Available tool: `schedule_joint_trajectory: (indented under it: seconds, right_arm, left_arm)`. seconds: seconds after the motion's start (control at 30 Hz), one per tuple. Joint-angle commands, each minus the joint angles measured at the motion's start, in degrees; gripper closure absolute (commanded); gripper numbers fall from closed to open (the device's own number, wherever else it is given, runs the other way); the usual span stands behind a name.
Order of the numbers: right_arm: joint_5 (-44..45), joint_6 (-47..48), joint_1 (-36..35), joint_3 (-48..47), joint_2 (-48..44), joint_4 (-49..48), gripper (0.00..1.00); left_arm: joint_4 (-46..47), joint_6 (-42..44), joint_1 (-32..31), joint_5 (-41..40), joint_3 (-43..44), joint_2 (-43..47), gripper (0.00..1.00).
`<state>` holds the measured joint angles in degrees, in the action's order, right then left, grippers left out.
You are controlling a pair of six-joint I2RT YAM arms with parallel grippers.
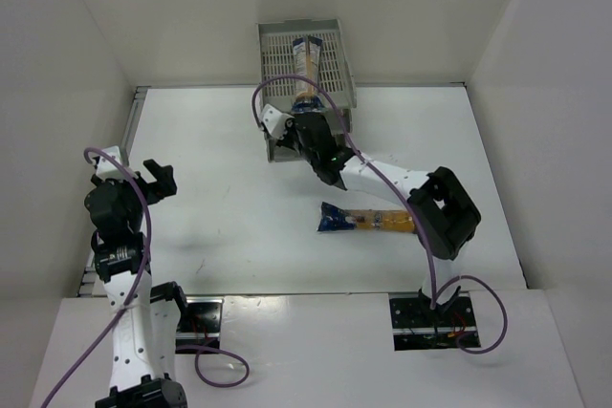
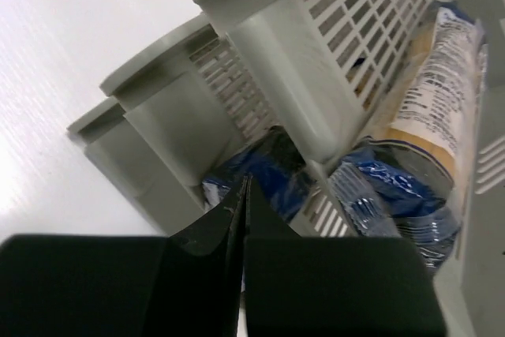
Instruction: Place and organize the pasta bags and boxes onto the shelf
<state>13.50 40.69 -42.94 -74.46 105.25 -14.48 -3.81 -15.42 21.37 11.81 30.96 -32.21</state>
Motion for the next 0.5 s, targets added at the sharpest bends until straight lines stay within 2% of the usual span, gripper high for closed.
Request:
schedule_joint_trajectory:
  seconds: [0.0, 0.13, 0.2, 0.27, 0.3, 0.33, 0.37, 0.4, 0.47]
  right_arm:
    - [0.1, 3.0, -0.1, 0.8, -3.9, -4.3, 1.00]
    - [-5.1, 2.5, -3.6, 4.8, -11.9, 2.6, 1.00]
    - [-11.2, 1.4, -5.0, 6.6, -17.7, 10.2, 1.00]
    - [-16.9, 0.3, -5.5, 7.1, -21.2, 18.9, 0.84]
    - [-20.3, -0.8, -5.5, 7.7, -22.6, 21.7, 0.73]
    - [-21.0, -2.9, -5.5, 7.7, -24.2, 24.7, 0.35]
    - [-21.0, -2.9, -5.5, 8.3, -24.2, 28.1, 0.16]
    - [-21.0, -2.9, -5.5, 9.6, -24.9, 34.7, 0.03]
    - [-19.8, 2.5, -4.1, 12.1, -26.3, 40.5, 0.00]
  left_arm:
    - [2.9, -1.1, 0.3, 0.0, -0.4, 1.4, 0.01]
    - [2.9, -1.1, 0.3, 0.0, -0.4, 1.4, 0.01]
    - [2.9, -1.1, 0.3, 0.0, -0.4, 2.0, 0.01]
    - [2.9, -1.1, 0.3, 0.0, -0.4, 2.0, 0.01]
    - [2.9, -1.1, 0.3, 0.0, -0.4, 2.0, 0.01]
    - [2.9, -1.1, 0.3, 0.0, -0.4, 2.0, 0.01]
    - [2.9, -1.1, 0.3, 0.0, -0.4, 2.0, 0.01]
    - [2.9, -1.1, 0.3, 0.0, -0.4, 2.0, 0.01]
    - [2.9, -1.1, 0.3, 0.0, -0.4, 2.0, 0.01]
